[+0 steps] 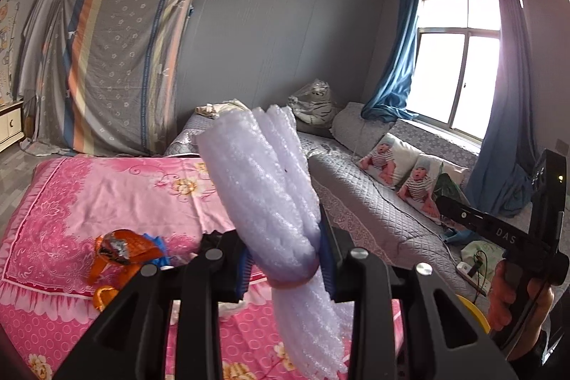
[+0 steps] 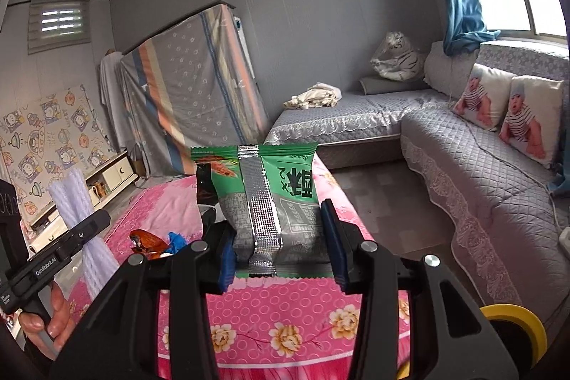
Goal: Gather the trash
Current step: 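Carry the wrapper and foam net over the yellow bin with both tools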
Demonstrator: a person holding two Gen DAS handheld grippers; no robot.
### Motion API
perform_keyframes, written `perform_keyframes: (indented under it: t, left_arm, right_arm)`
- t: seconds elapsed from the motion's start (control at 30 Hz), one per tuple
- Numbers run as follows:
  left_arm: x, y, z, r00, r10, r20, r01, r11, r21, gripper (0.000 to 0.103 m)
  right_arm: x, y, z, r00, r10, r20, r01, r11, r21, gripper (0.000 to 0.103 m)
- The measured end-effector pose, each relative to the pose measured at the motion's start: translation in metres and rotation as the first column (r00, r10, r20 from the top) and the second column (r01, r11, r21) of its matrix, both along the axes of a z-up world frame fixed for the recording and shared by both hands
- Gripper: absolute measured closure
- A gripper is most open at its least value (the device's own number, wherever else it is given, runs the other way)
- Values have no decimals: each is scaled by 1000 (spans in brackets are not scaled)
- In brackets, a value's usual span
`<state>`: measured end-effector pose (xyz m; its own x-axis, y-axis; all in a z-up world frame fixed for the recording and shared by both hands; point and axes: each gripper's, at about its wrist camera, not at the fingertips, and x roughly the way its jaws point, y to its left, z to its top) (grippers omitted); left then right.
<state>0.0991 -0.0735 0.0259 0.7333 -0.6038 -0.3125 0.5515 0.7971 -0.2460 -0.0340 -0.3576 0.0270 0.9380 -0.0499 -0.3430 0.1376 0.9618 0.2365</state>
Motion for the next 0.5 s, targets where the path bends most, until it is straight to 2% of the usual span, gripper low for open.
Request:
perform_keyframes:
  t: [0.2,0.5]
  left_arm:
    - [-9,-32,7,997,-78,22,77,997,16,74]
    - [-24,-84,5,978,-206,14,206,978,32,74]
  right_arm:
    - [-38,-17,1,996,-89,19,90,996,-19,63]
    - [-81,-56,-9,975,-221,10,221,975,24,63]
